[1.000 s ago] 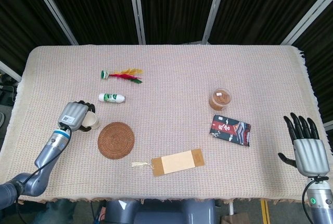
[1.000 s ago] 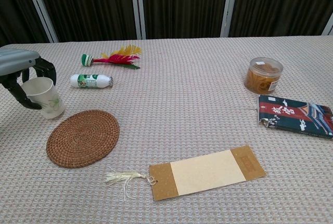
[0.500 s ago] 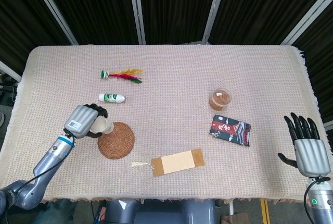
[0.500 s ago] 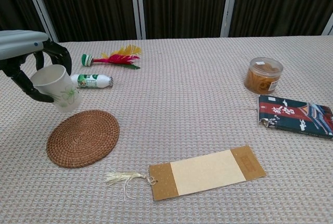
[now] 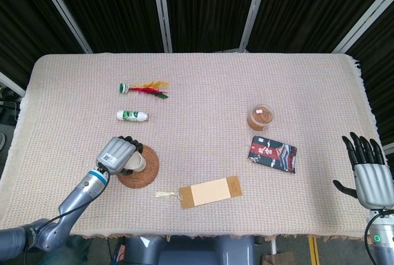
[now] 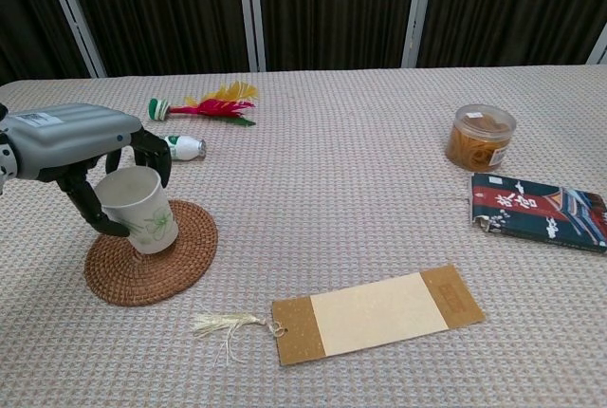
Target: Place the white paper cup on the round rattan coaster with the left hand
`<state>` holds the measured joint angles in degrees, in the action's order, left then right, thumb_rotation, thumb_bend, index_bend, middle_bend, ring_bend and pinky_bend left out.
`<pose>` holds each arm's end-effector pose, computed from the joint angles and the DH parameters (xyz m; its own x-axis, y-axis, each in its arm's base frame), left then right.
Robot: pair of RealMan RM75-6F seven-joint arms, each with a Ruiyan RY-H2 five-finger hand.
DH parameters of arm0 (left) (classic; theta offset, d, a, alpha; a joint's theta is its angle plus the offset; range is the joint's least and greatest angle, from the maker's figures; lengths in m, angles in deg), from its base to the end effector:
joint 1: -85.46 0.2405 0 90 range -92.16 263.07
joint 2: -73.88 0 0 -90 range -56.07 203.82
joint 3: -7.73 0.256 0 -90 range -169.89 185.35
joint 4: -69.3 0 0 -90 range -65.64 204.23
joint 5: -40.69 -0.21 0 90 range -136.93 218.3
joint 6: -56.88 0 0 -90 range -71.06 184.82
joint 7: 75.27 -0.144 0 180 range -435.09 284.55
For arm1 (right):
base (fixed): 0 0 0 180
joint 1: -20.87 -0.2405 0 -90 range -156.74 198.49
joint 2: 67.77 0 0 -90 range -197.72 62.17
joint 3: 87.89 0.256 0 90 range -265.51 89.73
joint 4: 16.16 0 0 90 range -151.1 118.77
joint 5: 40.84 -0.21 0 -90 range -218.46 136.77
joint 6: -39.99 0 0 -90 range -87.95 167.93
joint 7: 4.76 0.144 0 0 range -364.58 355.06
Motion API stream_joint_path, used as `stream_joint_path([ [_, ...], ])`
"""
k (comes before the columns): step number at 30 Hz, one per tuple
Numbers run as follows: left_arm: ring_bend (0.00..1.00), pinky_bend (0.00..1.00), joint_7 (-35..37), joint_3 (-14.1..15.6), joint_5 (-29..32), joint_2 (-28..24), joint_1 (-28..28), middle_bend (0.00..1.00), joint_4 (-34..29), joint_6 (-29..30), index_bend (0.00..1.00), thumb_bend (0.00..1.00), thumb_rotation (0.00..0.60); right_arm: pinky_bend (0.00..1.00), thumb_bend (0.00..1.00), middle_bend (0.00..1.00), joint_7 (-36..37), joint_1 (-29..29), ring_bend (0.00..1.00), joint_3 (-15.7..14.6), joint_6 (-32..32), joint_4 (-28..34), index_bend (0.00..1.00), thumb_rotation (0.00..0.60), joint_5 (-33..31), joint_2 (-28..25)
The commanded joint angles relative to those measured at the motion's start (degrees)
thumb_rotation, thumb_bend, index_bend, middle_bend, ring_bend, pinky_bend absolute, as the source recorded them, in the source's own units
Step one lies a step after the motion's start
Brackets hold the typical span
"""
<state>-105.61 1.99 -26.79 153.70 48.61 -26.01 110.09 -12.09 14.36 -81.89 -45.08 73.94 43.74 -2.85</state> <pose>-0.1737 0.3000 0.0063 0.6277 0.2747 0.7284 0.7511 -0.4596 -0.4740 -0.3103 -0.2018 0.1678 0.5229 0.0667 0.8498 -0.8516 -0.0011 0.5242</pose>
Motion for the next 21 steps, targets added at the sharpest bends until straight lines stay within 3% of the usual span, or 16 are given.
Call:
stream_joint_path([
  [1,0.16,0.36,-1.2,0.5,1.0,0.1,-0.3,0.21,0.0,-0.1,0.29,0.01,0.6,0.0,0.0,0.0,0.0,0.0,0.0,0.0,0.0,0.0,0.0,0.6,0.0,0.0],
  [4,0.01,0.2,-2.0,0.8,1.6,-0.7,-0.3,0.02,-1.0,0.2,0.09,0.0,0.6,0.0,0.0,0.0,-0.1,0.0,0.0,0.0,0.0,0.0,0.0,0.6,0.0,0.0],
  [7,0.0,0.13,-2.3,0.8,2.1,-2.4,0.0,0.0,-2.9,1.0,0.01,0.0,0.6,0.0,0.0,0.0,-0.2,0.0,0.0,-0.1,-0.1,0.2,0.0,0.6,0.2,0.0],
  [12,0.0,0.03,-1.2,0.5,0.1,-7.4,2.2,0.0,-8.3,6.2,0.0,0.0,0.6,0.0,0.0,0.0,0.2,0.1,0.0,-0.4,-0.5,0.8,0.0,0.6,1.1,-0.3],
  [17,0.0,0.0,3.0,0.9,-4.2,-12.4,8.2,0.0,-12.6,16.7,0.0,0.0,0.6,0.0,0.0,0.0,1.1,0.5,0.0,-0.7,-1.6,1.4,0.0,0.6,2.2,-0.8],
  [21,0.0,0.0,9.2,2.3,-8.6,-13.4,15.6,0.0,-12.3,28.0,0.0,0.0,0.6,0.0,0.0,0.0,1.3,0.7,0.0,-0.7,-2.0,1.3,0.0,0.6,2.4,-0.9],
])
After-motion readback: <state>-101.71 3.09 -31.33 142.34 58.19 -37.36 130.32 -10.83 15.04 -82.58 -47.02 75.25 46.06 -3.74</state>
